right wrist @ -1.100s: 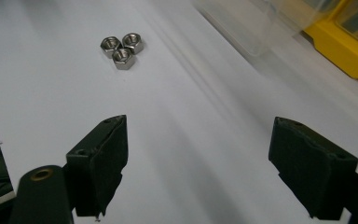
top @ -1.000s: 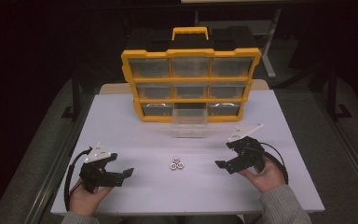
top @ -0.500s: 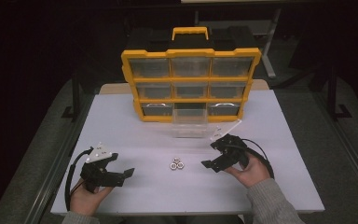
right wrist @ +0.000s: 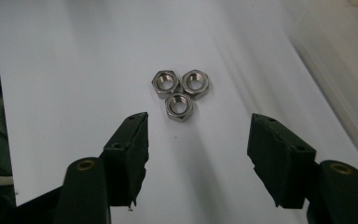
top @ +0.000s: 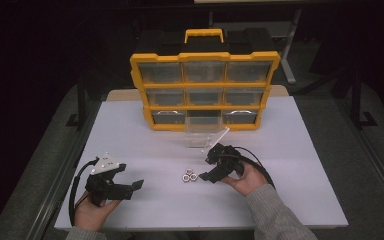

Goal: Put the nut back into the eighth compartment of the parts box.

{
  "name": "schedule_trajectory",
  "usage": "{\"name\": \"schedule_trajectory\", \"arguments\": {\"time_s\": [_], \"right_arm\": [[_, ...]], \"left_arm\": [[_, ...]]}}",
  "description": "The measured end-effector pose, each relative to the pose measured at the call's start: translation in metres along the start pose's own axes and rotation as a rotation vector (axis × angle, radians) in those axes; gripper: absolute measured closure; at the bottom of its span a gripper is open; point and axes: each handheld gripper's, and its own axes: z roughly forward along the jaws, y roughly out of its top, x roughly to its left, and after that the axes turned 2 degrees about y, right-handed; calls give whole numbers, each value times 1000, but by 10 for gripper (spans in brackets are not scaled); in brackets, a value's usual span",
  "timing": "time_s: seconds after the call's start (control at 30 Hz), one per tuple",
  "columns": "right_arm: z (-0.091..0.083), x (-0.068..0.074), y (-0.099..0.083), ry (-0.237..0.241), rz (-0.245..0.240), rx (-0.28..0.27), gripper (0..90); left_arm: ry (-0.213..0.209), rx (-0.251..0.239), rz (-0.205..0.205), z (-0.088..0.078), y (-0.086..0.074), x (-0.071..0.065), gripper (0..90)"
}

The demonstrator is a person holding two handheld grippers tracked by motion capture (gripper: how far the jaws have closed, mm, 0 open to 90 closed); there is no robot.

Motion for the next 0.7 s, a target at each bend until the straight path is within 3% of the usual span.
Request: {"name": "schedule_trajectory", "arguments": {"time_s": [0.37, 0.7], "right_arm": [[29, -1, 12, 54, -34, 84, 502], [49, 4, 17, 61, -53, 144, 592]], "left_arm": [[-10, -3, -2, -1, 1, 0, 163], [-11, -4, -17, -2, -1, 1, 164]]}}
